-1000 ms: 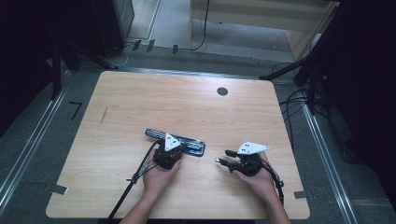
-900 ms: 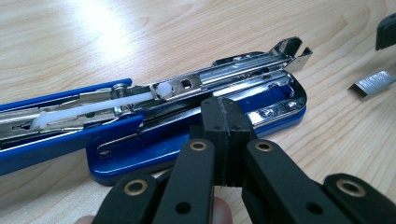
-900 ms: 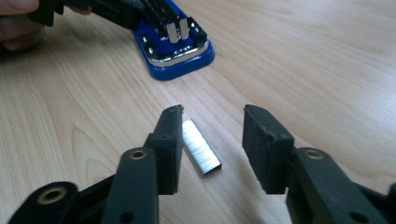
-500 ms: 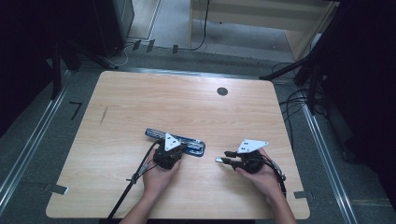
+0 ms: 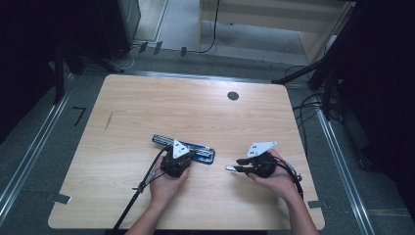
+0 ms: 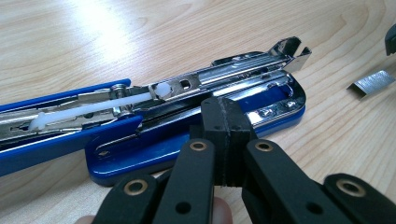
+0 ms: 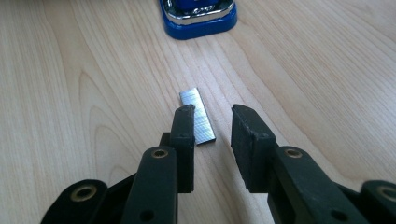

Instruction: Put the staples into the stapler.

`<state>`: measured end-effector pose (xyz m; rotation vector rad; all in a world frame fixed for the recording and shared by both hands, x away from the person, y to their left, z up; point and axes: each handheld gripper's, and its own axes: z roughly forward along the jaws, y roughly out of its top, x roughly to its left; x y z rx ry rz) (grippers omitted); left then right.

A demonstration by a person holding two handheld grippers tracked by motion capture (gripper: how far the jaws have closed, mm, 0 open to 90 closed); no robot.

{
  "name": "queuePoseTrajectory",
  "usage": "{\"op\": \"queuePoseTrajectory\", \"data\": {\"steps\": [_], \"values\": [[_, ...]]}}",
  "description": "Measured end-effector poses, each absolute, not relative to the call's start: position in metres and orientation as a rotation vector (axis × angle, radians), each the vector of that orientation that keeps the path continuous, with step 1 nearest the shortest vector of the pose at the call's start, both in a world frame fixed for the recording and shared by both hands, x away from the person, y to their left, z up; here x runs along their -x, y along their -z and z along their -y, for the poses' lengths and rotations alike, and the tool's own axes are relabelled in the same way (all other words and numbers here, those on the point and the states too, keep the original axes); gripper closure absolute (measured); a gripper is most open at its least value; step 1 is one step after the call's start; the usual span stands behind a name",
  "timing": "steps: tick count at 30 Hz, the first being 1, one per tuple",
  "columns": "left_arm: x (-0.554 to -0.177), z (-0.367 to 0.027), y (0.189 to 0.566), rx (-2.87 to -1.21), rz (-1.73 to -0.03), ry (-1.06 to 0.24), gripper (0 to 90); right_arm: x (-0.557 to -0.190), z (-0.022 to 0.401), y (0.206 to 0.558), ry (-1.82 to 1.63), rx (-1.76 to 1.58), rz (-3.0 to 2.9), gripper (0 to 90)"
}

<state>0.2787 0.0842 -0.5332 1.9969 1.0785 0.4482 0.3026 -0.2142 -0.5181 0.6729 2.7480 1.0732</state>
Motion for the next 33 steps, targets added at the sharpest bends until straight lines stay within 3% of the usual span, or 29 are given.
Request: {"op": "queuePoseTrajectory", "data": {"steps": [33], "values": [[-0.279,-0.084,0.533,-1.998,-1.076,-0.447,90.0,-0.316,0.195,0.517,-0.856,-0.531,-2.912,71.4]]}}
